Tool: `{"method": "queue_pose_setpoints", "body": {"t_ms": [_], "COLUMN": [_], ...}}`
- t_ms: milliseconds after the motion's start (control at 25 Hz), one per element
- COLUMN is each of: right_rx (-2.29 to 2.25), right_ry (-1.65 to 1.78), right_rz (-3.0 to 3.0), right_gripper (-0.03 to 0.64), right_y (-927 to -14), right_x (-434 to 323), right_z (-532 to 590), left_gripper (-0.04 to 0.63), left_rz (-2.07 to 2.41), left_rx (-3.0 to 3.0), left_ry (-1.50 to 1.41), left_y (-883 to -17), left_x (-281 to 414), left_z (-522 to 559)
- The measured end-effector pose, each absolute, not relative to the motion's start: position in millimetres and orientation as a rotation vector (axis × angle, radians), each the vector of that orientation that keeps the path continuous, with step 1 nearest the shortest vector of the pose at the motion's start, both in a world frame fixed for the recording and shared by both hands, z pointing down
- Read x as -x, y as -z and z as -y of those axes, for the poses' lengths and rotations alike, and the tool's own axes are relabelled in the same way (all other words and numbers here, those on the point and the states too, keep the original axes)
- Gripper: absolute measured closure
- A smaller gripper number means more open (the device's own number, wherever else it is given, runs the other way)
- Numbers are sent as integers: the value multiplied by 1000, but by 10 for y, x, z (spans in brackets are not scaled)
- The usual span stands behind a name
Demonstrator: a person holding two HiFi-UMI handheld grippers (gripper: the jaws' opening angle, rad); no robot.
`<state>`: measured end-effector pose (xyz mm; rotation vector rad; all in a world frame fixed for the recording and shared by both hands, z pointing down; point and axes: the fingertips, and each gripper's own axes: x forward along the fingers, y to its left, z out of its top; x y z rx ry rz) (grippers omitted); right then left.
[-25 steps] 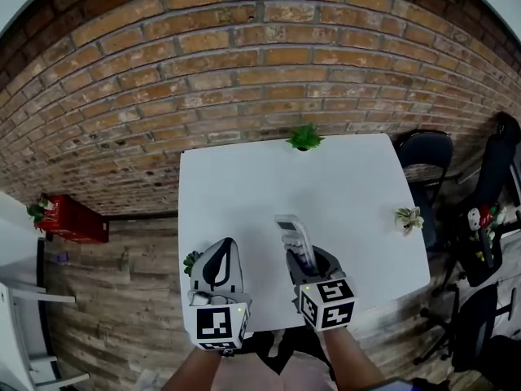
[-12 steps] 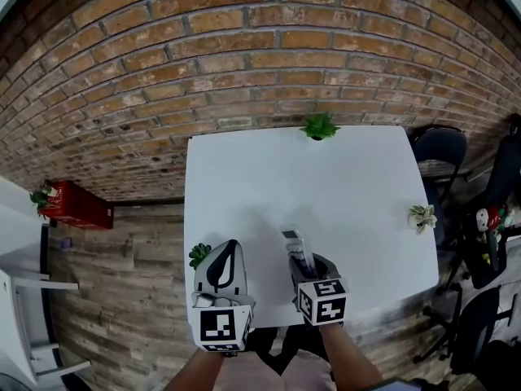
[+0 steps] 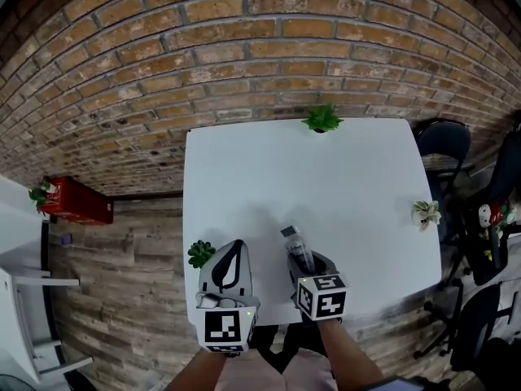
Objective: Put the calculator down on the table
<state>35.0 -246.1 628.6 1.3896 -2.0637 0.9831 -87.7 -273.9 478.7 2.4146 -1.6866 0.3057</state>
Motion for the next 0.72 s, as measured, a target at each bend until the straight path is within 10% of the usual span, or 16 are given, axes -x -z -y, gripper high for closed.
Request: {"method": "queue_pose_setpoints", "body": {"t_ms": [360, 720], "right_rx": [-1360, -1359], "right_ry": [-965, -864], "right_rz": [2045, 1962], "right_gripper": [469, 315], "right_y": [-6301, -6364], "right_x": [-371, -587], "right_z": [2483, 2484], "left_gripper": [583, 583], "left_rz": [1665, 1652], "left_rx": [-2429, -2461], "left_ry": [-316, -308], "left_y": [-4768, -4689], "left_x": [791, 675], "left_z": [2812, 2868]}}
